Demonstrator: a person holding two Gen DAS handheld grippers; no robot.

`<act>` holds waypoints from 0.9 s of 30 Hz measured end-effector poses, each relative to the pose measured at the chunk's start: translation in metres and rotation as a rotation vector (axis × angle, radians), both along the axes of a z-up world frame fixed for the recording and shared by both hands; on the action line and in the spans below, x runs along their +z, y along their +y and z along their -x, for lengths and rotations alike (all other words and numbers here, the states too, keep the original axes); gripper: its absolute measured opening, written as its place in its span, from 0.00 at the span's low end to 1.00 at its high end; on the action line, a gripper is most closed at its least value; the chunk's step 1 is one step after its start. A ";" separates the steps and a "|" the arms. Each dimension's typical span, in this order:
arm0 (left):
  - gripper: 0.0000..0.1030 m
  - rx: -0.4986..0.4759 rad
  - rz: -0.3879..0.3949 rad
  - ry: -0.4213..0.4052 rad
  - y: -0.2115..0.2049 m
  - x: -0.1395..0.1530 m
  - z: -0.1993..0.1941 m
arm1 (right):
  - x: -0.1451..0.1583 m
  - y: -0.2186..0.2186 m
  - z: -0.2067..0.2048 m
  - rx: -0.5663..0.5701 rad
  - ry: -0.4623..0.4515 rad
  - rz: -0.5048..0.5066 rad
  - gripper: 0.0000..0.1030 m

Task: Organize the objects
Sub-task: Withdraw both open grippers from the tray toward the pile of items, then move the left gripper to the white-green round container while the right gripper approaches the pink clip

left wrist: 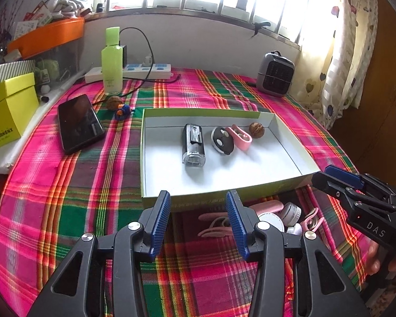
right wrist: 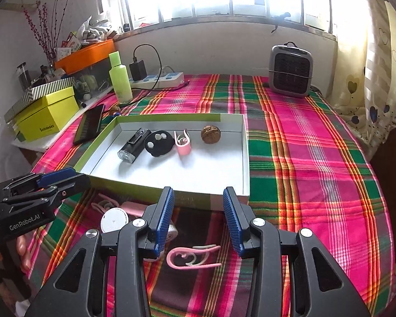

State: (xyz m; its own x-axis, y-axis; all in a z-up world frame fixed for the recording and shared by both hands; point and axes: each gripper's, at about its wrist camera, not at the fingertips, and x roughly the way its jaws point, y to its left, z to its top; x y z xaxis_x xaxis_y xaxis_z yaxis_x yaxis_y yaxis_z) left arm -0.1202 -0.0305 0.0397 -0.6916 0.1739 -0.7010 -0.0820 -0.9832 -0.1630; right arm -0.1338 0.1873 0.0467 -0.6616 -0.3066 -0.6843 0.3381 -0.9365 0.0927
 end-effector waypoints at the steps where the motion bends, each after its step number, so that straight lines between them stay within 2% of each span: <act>1: 0.41 0.003 -0.004 -0.004 -0.002 -0.001 -0.001 | -0.001 0.002 -0.001 -0.002 -0.005 0.001 0.39; 13: 0.42 0.000 -0.031 -0.051 -0.015 -0.019 -0.010 | -0.020 0.010 -0.020 -0.016 -0.054 -0.013 0.39; 20: 0.43 -0.024 -0.036 -0.072 -0.011 -0.026 -0.007 | -0.032 0.010 -0.023 -0.018 -0.093 -0.004 0.39; 27: 0.44 -0.046 -0.046 -0.100 -0.006 -0.033 0.000 | -0.032 0.007 -0.024 -0.011 -0.093 -0.014 0.39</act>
